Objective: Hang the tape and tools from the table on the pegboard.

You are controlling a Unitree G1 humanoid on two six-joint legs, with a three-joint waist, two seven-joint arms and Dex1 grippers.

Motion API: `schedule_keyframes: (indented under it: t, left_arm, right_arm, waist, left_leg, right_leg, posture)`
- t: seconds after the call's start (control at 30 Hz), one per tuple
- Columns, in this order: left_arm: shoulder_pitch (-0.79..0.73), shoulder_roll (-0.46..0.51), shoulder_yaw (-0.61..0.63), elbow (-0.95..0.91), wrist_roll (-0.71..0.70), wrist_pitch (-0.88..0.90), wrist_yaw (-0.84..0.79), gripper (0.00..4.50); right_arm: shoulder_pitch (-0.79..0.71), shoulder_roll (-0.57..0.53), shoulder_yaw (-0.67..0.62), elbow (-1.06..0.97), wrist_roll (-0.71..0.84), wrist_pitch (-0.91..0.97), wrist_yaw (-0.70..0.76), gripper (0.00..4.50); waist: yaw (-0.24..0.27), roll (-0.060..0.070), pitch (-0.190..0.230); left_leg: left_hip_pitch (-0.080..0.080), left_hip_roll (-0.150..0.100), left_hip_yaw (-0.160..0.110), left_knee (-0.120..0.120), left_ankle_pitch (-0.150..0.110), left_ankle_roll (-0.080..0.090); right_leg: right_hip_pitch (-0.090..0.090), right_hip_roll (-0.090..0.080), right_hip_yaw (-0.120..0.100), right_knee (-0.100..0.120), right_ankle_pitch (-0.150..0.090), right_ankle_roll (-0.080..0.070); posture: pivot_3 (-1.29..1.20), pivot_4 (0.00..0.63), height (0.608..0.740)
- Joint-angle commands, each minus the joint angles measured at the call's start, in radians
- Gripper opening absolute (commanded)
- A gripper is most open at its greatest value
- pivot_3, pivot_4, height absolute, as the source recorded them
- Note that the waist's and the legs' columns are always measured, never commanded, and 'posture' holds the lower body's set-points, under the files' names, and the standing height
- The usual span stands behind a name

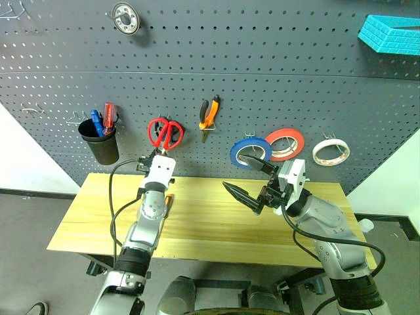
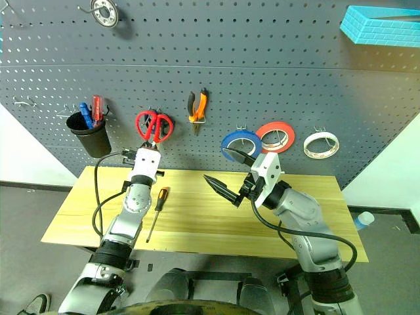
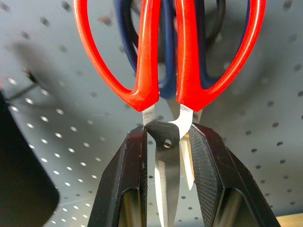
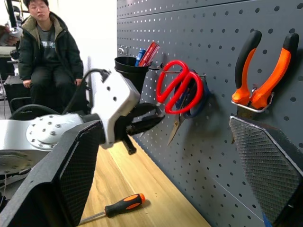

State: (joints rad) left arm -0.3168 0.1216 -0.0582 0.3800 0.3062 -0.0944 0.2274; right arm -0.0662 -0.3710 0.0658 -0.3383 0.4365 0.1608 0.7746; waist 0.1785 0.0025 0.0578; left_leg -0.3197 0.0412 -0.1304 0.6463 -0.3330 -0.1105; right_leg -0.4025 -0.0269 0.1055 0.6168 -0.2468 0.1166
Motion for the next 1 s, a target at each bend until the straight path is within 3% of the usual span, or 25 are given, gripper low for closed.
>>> schedule_keyframes:
  t: [0.03,0.27,0.6,0.83,1.0]
  left_arm:
    - [-0.068,0.000,0.008,0.084,-0.011,-0.049,0.021,0.94]
    - [-0.118,0.003,0.010,0.206,-0.023,-0.088,0.033,0.94]
    - [-0.075,0.009,0.006,0.200,-0.044,-0.079,-0.002,4.31]
    - [0.073,0.050,0.030,0.059,-0.109,0.012,-0.131,4.31]
    - [0.174,0.087,0.039,0.001,-0.212,0.227,-0.329,4.31]
  right_arm:
    - [-0.013,0.004,-0.016,-0.019,0.013,-0.021,-0.003,4.50]
    - [-0.005,0.006,-0.014,-0.029,0.014,-0.019,-0.008,4.50]
    - [0.004,0.008,-0.006,-0.027,0.007,-0.024,-0.011,4.50]
    - [0.009,0.010,0.003,-0.026,0.004,-0.027,-0.010,4.50]
    - [0.015,0.011,0.006,-0.027,0.001,-0.029,-0.011,4.50]
  waist:
    - [0.000,0.000,0.000]
    - [-0.001,0.000,0.000]
    - [-0.002,0.000,-0.001]
    - [-0.002,0.000,-0.001]
    - [-0.003,0.000,-0.004]
  left_leg:
    - [0.000,0.000,0.000,0.000,0.000,0.000]
    - [0.000,0.000,0.000,0.000,0.000,0.000]
    - [0.000,0.000,0.000,0.000,0.000,0.000]
    - [0.001,0.000,0.000,0.000,0.000,0.000]
    - [0.001,0.000,0.000,0.000,0.000,0.000]
  right_leg:
    - [0.000,0.000,0.000,0.000,0.000,0.000]
    - [0.000,0.000,0.000,0.000,0.000,0.000]
    - [0.001,0.000,0.000,0.000,0.000,0.000]
    - [0.001,0.000,0.000,0.000,0.000,0.000]
    - [0.001,0.000,0.000,0.001,-0.002,-0.003]
  posture:
    - [0.32,0.000,0.740]
    - [0.31,0.000,0.740]
    - [0.32,0.000,0.740]
    - [0.33,0.000,0.740]
    - [0.33,0.000,0.740]
